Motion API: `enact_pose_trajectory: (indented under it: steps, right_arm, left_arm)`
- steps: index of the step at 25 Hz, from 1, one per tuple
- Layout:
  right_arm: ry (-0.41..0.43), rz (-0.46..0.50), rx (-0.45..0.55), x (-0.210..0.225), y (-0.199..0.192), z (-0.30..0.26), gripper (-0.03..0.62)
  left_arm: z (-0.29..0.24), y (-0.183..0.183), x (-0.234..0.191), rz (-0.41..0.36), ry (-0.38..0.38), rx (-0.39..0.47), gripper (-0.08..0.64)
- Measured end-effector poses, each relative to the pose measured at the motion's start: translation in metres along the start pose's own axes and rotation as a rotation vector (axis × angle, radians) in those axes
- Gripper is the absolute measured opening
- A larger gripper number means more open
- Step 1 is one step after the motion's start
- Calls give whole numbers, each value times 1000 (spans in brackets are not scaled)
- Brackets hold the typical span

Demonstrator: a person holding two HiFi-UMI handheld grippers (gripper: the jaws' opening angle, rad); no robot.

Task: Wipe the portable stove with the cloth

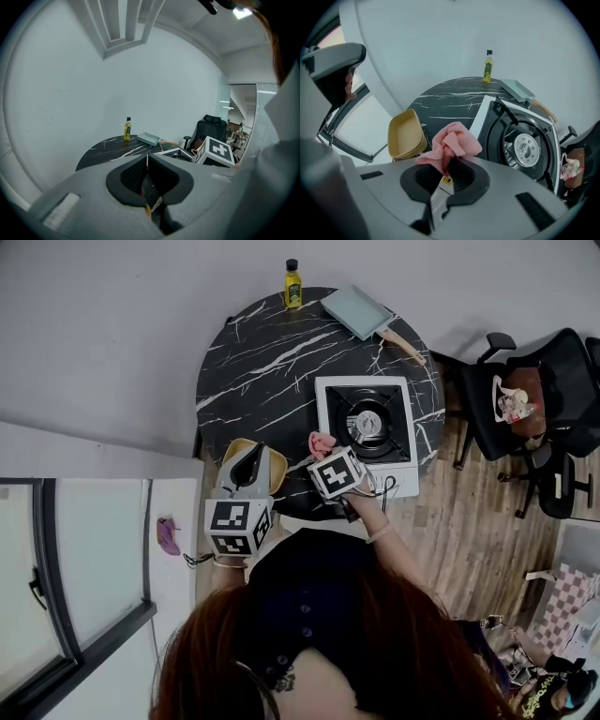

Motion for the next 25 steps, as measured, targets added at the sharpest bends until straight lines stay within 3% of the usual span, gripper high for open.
enact_pose_trajectory:
  steps: [14,25]
  right_arm:
    - [-19,28,4,14,18,-2,32]
    - [-32,47,-49,24,24,-6,33]
  left_arm:
    - [-15,1,4,2,-18,-14,14]
    - [-28,1,-3,13,-22,-26,14]
Point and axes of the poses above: the fingertips, and each gripper's own axes: z backward along the fingers, x to its right, y out of its top, the point moved 2 cm from there along z, backward along the fingers, and after that the axes turned 10 degrees about -z, right-handed, at the moved point
